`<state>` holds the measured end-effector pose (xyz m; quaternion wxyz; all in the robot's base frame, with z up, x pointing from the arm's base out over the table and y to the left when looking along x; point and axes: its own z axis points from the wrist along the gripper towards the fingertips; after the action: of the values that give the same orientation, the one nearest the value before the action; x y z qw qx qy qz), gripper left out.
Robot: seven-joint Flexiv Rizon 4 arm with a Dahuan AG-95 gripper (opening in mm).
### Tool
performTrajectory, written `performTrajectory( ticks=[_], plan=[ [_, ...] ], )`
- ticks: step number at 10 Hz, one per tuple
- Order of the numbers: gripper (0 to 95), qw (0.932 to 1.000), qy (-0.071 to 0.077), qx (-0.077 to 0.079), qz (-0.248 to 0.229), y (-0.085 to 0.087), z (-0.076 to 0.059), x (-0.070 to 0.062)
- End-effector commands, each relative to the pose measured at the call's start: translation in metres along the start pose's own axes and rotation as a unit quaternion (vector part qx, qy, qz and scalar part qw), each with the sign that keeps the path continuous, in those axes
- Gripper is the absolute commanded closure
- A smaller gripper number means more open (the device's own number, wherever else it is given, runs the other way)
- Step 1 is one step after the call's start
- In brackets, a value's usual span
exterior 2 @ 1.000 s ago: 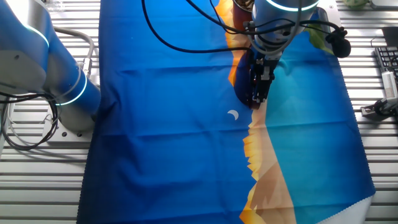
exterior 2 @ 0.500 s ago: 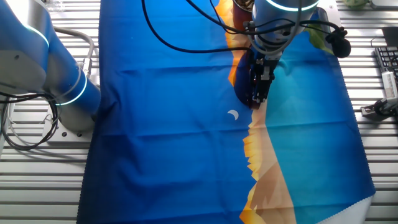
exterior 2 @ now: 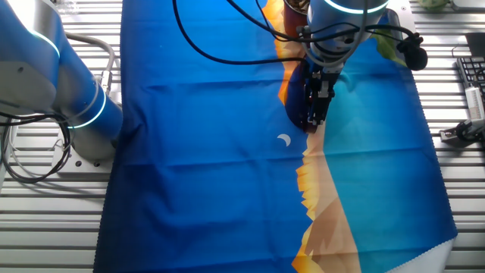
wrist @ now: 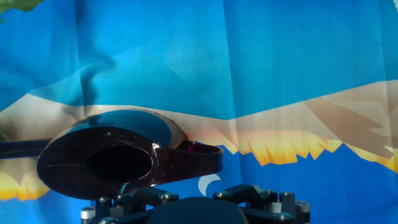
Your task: Water the plant
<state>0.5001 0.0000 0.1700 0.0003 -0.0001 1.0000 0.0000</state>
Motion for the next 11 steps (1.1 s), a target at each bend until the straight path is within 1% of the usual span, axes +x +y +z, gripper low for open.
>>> performTrajectory(
  ticks=[1,2,3,5,11],
  plan=[
    [0.0,1.0,0.0,0.0,0.0,0.0,0.0,0.0001],
    [95.0,0.9877,0.008,0.028,-0.153,0.0001,-0.0003,0.0002],
    [95.0,0.9881,0.008,0.026,-0.151,0.0004,-0.0011,0.0005],
    [95.0,0.9882,0.01,0.028,-0.15,0.0007,-0.0022,0.0009],
    [95.0,0.9881,0.011,0.026,-0.151,0.0011,-0.0032,0.0009]
  ],
)
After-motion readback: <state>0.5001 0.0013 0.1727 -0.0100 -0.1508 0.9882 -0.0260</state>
